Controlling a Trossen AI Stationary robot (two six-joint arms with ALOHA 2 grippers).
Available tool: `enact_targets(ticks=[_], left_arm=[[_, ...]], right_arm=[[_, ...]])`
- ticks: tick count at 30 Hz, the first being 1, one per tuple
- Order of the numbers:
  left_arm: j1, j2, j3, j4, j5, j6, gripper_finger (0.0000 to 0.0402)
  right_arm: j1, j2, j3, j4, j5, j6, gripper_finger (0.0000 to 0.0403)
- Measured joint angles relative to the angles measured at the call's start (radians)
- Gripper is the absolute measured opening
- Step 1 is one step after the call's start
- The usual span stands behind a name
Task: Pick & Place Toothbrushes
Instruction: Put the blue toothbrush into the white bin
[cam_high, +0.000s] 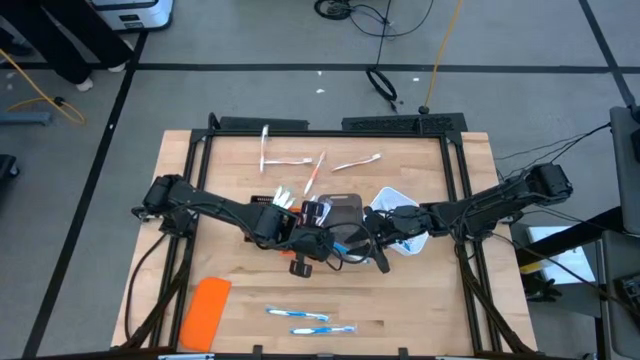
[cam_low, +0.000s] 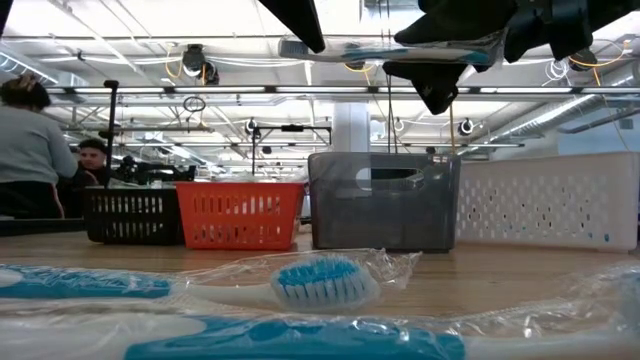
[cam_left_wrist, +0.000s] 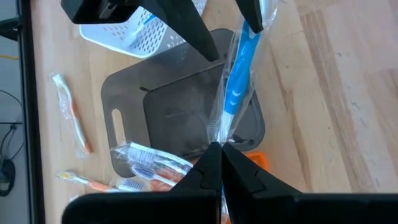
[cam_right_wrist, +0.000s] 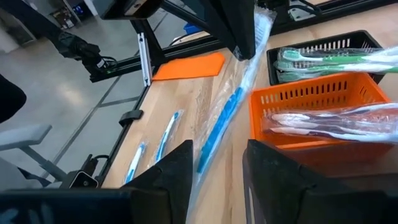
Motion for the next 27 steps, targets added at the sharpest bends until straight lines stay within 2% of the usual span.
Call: enact_targets(ticks=[5,11,20,27], left_arm=[[0.000,0.000,0.000,0.001,-0.038,0.001,0.0001],[0.000,0.000,0.000,0.006,-0.083,0.002,0.0000],[0.000,0.000,-0.001,0.052,-0.086,-0.031,0.0005],[0.000,0.000,-0.001,0.058,-0.090,-0.024,0.0050]], right_arm=[[0.000,0.000,0.000,-0.002,-0.017,0.000,0.0109],[0.000,0.000,0.000,-0.004,-0.052,-0.006,0.0012],[0.000,0.000,0.000,-0.024,-0.051,-0.006,0.0001],[-0.002,0.000,0.000,-0.024,-0.049,-0.010,0.0000]])
